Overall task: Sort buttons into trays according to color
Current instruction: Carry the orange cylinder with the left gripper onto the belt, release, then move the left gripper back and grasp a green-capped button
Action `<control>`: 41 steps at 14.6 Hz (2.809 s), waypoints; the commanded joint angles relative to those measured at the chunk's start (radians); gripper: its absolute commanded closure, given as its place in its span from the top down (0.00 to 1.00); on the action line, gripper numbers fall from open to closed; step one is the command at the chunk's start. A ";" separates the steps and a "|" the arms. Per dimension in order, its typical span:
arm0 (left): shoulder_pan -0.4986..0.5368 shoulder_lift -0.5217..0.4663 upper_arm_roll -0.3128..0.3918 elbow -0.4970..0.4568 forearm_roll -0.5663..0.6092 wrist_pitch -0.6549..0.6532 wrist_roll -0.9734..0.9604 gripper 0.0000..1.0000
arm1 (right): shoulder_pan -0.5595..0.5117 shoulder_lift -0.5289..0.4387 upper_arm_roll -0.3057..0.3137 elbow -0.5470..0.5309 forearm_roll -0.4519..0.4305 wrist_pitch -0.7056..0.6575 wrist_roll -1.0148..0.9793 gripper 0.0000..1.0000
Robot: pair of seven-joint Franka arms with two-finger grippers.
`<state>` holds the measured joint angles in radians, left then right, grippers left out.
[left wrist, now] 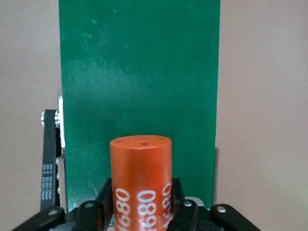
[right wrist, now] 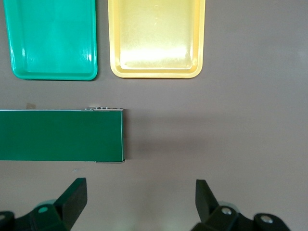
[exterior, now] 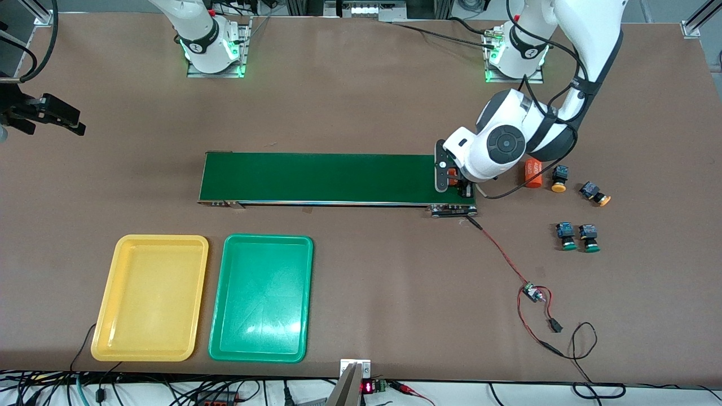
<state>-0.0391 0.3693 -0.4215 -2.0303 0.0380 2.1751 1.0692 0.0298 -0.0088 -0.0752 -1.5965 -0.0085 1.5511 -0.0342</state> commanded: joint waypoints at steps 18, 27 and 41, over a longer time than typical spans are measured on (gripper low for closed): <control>0.291 0.052 0.064 0.237 0.038 -0.144 -0.946 1.00 | -0.015 -0.011 0.002 -0.011 0.002 -0.005 0.014 1.00; 0.291 0.319 0.148 0.722 0.158 -0.472 -1.035 1.00 | -0.011 -0.010 0.005 -0.011 0.004 0.001 0.011 1.00; 0.375 0.307 0.161 0.289 0.165 0.011 -1.236 0.93 | -0.008 -0.005 0.005 0.004 0.002 -0.006 0.011 1.00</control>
<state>0.3209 0.7078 -0.2520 -1.6751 0.1812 2.1340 -0.1288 0.0234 -0.0073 -0.0774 -1.5962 -0.0082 1.5508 -0.0335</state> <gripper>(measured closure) 0.062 0.000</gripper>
